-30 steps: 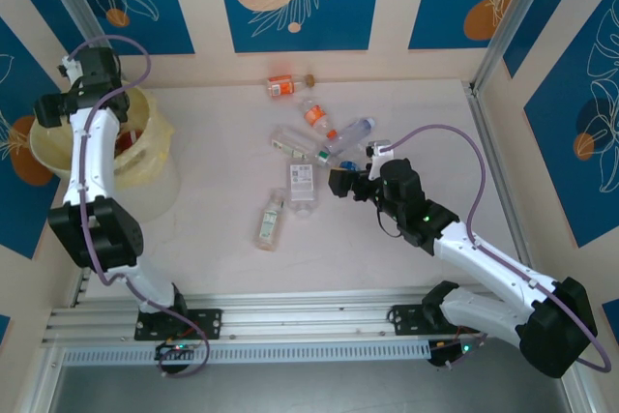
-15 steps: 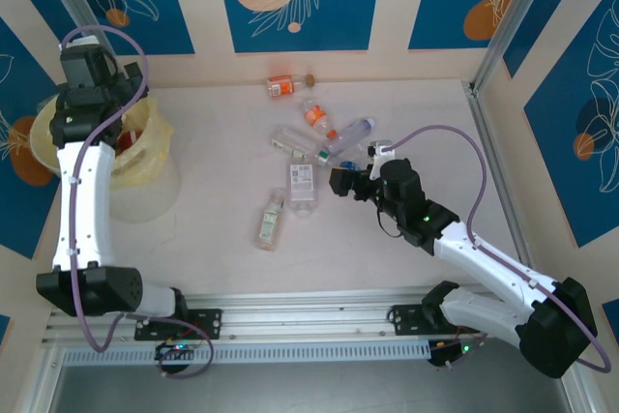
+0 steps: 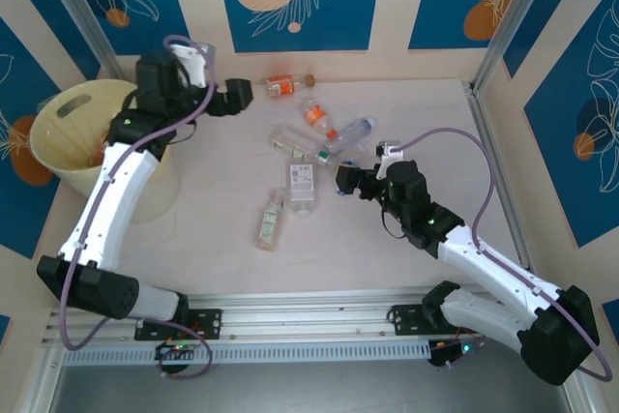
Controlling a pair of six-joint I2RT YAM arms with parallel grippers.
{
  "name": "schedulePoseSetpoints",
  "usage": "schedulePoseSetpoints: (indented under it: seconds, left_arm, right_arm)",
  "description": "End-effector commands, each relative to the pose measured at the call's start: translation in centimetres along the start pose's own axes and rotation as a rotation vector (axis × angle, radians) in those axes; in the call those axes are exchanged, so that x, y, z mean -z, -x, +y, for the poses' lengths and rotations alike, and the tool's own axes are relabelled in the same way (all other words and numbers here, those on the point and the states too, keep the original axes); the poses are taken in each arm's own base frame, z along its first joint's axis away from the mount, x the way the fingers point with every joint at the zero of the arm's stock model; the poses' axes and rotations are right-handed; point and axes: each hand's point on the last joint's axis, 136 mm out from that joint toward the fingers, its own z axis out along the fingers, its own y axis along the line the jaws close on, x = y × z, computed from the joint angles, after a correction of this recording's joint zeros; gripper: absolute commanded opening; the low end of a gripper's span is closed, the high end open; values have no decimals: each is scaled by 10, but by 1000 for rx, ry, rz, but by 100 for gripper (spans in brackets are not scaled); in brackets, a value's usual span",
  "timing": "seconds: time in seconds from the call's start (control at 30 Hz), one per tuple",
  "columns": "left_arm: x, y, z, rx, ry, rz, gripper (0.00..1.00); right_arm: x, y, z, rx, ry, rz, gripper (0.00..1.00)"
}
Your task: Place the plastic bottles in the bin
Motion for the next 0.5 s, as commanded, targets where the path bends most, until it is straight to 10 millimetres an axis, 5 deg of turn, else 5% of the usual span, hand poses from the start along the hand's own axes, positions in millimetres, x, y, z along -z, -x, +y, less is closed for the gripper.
schedulePoseSetpoints:
  seconds: [0.0,0.13,0.27,0.47]
  left_arm:
    - [-19,-39,-25,4,-77,125,100]
    - [-31,-107,-33,-85,-54,380,100]
    - [-33,-182,-20,-153,83,626,100]
    - [-34,-258,-20,-201,193,752,100]
  right_arm:
    - [4,5,-7,-34,-29,-30,100]
    - [4,3,-13,-55,-53,-22,100]
    - [4,1,-15,-72,-59,-8,99]
    - [4,-7,-17,-99,-62,17,100]
